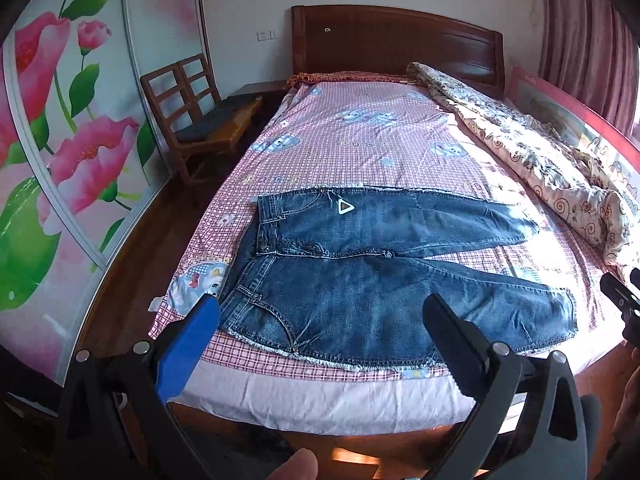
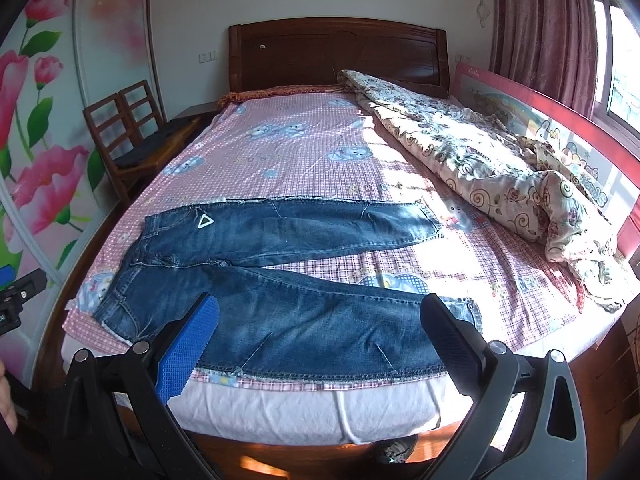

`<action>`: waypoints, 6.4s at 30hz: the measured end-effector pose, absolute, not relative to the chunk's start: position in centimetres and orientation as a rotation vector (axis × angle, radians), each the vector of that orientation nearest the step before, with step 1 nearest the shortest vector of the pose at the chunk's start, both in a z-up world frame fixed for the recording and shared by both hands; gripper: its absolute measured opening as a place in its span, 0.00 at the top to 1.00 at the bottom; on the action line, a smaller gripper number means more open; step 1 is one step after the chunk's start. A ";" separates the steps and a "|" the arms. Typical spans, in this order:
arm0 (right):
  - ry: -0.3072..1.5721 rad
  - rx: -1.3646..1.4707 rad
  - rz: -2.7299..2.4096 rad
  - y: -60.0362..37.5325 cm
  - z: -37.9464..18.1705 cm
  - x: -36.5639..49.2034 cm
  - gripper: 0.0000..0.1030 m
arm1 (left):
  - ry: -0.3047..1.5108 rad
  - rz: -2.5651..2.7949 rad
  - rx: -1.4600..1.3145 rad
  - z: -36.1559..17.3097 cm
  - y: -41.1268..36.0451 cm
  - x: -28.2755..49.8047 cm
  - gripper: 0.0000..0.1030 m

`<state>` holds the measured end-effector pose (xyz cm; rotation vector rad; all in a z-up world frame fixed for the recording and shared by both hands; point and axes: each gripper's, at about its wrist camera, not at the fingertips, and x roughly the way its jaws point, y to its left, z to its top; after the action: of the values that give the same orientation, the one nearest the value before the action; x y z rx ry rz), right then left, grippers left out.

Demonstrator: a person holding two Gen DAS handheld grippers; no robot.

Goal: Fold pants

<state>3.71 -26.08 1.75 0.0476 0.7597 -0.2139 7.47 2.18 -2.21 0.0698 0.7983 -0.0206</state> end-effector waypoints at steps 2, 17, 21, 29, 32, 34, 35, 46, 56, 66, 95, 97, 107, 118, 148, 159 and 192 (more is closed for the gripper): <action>0.769 0.038 -0.221 -28.4 1.3 6.3 0.03 | 0.804 0.011 0.068 -2.8 3.2 10.3 0.02; 1.063 0.186 -0.089 -51.1 -8.9 29.3 0.03 | 1.115 -0.206 -0.138 -13.3 11.9 35.4 0.02; 1.149 0.331 0.006 -56.1 -11.5 34.0 0.03 | 1.194 -0.280 -0.244 -17.1 14.3 40.7 0.02; 1.310 0.541 -0.031 -64.2 -17.7 38.4 0.03 | 1.236 -0.352 -0.416 -21.7 19.3 47.0 0.02; 1.328 0.601 -0.033 -66.2 -19.9 39.4 0.03 | 1.261 -0.383 -0.458 -23.4 20.3 48.4 0.02; 1.332 0.619 -0.042 -66.9 -21.2 40.2 0.12 | 1.259 -0.393 -0.477 -24.4 20.7 49.2 0.02; 1.338 0.622 -0.039 -67.0 -21.8 40.6 0.19 | 1.260 -0.399 -0.494 -24.9 20.9 49.7 0.02; 1.376 0.580 0.035 -66.9 -23.7 41.9 0.39 | 1.259 -0.489 -0.588 -28.7 21.0 51.6 0.02; 1.365 0.597 0.067 -67.2 -23.8 41.8 0.39 | 1.283 -0.537 -0.606 -29.7 19.4 52.6 0.02; 1.324 0.602 0.064 -67.3 -24.0 42.3 0.39 | 1.266 -0.505 -0.518 -30.5 19.0 55.7 0.02; 1.319 0.597 0.119 -67.6 -23.7 42.7 0.39 | 1.202 -0.703 -0.314 -30.1 15.1 57.0 0.84; 1.322 0.599 0.128 -67.7 -23.8 43.0 0.39 | 1.196 -0.710 -0.327 -30.1 15.2 57.0 0.84; 1.374 0.501 0.145 -67.8 -24.5 44.7 0.59 | 1.205 -0.714 -0.345 -30.5 16.3 56.5 0.85; 1.378 0.251 0.118 -65.3 -24.4 45.4 0.84 | 1.208 -0.693 -0.356 -30.8 15.9 56.6 0.85; 1.039 0.378 0.334 -66.2 -12.3 36.5 0.93 | 0.996 -0.791 -0.232 -21.8 16.3 51.6 0.90; 1.015 0.318 0.333 -65.6 -8.0 30.9 0.93 | 0.928 -0.828 -0.169 -16.0 17.1 45.3 0.90; 1.111 0.411 0.335 -65.2 -14.5 9.0 0.99 | 1.039 -0.835 -0.193 -19.6 18.8 27.8 0.89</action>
<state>9.04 -65.18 -14.50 0.4115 1.1109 0.3347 27.81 18.76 -19.59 -0.1931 1.0393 -0.8351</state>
